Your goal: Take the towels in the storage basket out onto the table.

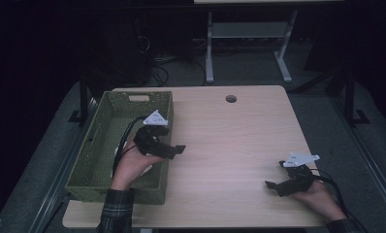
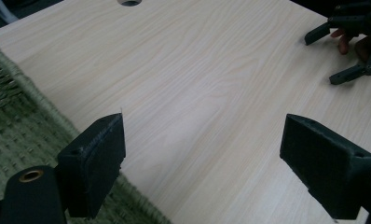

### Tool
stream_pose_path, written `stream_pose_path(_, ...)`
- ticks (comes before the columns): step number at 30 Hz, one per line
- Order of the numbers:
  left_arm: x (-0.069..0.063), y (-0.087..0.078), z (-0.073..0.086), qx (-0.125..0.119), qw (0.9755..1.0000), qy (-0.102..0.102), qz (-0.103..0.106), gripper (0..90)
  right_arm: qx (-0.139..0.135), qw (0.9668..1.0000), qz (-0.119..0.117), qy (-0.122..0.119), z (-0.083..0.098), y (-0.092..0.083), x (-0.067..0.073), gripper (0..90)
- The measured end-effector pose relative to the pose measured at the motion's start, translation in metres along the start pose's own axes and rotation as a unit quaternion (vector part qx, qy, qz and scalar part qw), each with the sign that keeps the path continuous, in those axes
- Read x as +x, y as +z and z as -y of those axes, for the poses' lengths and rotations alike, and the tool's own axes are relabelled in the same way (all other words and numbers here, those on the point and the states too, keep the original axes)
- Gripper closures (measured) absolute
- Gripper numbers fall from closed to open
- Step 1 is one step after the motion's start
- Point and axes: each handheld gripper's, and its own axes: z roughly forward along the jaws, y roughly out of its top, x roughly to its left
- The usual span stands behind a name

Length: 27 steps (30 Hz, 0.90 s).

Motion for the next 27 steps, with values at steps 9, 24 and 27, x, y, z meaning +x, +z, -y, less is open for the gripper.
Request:
stream_pose_path(9,0.013,-0.012,0.009,-0.006,0.9997,-0.016,-0.017,13.5,0.000,1.0000,0.000,0.000,0.000,0.000,0.000,1.8)
stream_pose_path(24,0.048,-0.032,0.035,0.000,0.9962,-0.047,-0.073,13.5,0.000,1.0000,0.000,0.000,0.000,0.000,0.000,1.7)
stream_pose_path(27,0.052,-0.033,0.039,0.002,0.9957,-0.047,-0.080,13.6,0.000,1.0000,0.000,0.000,0.000,0.000,0.000,1.7)
